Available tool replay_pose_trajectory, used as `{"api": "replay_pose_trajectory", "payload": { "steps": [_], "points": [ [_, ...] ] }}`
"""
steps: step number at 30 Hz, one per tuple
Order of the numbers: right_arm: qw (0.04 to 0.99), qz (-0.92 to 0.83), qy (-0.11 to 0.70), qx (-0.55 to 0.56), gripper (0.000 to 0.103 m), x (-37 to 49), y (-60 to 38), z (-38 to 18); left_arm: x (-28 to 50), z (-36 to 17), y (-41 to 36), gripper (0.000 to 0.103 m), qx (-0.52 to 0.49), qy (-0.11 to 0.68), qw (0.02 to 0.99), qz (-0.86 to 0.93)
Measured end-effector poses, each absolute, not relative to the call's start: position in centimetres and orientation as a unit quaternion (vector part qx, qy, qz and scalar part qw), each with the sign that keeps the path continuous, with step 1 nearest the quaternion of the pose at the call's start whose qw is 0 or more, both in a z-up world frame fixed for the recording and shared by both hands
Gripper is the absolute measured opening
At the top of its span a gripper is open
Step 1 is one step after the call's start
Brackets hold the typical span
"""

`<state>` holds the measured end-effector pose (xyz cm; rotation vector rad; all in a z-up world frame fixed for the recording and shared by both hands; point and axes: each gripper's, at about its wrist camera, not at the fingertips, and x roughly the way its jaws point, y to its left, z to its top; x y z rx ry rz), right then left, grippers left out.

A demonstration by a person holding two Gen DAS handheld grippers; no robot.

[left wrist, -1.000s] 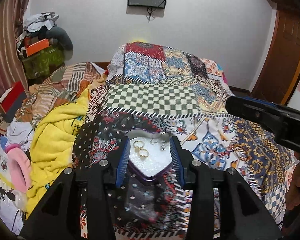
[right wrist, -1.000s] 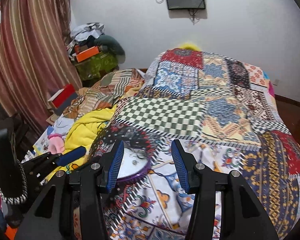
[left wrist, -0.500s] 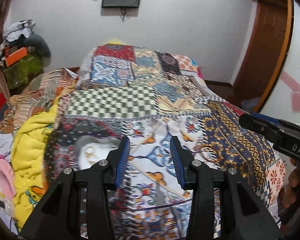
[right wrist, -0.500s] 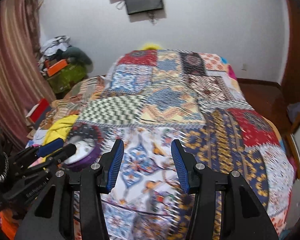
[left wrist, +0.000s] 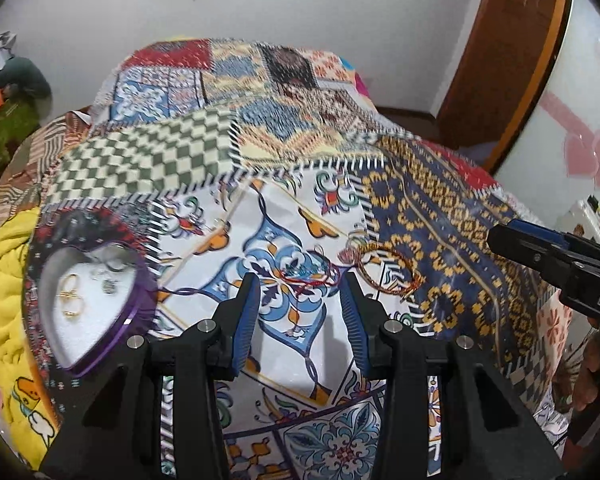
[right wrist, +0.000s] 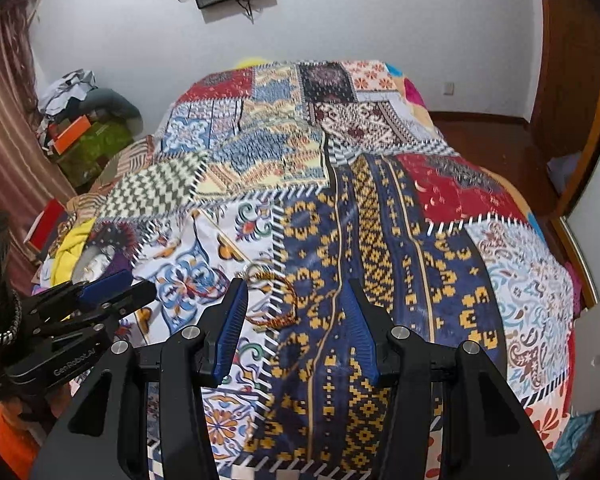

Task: Organize jewelry
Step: 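Withdraw the left tool from the tin toward the quilt, then close the right tool on the red braided bracelet on the quilt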

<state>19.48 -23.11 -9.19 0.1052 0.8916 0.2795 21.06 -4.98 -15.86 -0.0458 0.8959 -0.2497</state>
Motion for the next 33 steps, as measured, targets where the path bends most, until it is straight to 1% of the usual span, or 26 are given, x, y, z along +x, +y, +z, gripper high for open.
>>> {"api": "replay_pose_trajectory", "payload": {
  "steps": [3,5,11,18,25,26,27,28,33],
  "points": [
    [0.886,0.139,0.440,0.047,0.045,19.6,-23.0,-10.0,21.9,-17.0,-5.4,0.040,-0.017,0.445,0.887,-0.121],
    [0.881,0.144,0.448,0.043,0.045,19.8,-22.9,-10.6,22.6,-17.6,-5.4,0.035,-0.017,0.449,0.885,-0.120],
    [0.868,0.158,0.470,0.034,0.045,20.6,-22.2,-12.1,24.8,-19.5,-5.3,0.029,-0.020,0.470,0.875,-0.111],
    [0.855,0.170,0.489,0.033,0.045,21.9,-21.0,-13.4,25.6,-20.4,-6.1,0.029,-0.008,0.474,0.871,-0.129],
    [0.848,0.190,0.495,0.014,0.047,22.8,-19.2,-13.8,26.6,-20.9,-6.2,0.029,-0.029,0.481,0.862,-0.157],
    [0.846,0.195,0.495,0.013,0.047,22.8,-19.0,-13.8,26.6,-20.9,-6.2,0.021,-0.028,0.479,0.864,-0.154],
    [0.845,0.198,0.496,0.012,0.047,22.9,-18.8,-13.8,26.6,-20.9,-6.1,0.007,-0.027,0.478,0.866,-0.146],
    [0.844,0.200,0.497,0.010,0.047,22.9,-18.7,-13.9,26.6,-21.0,-6.0,0.005,-0.029,0.478,0.867,-0.140],
    [0.833,0.199,0.516,0.015,0.047,23.6,-18.5,-15.4,26.3,-20.8,-4.5,0.005,-0.058,0.473,0.869,-0.134]
  ]
}}
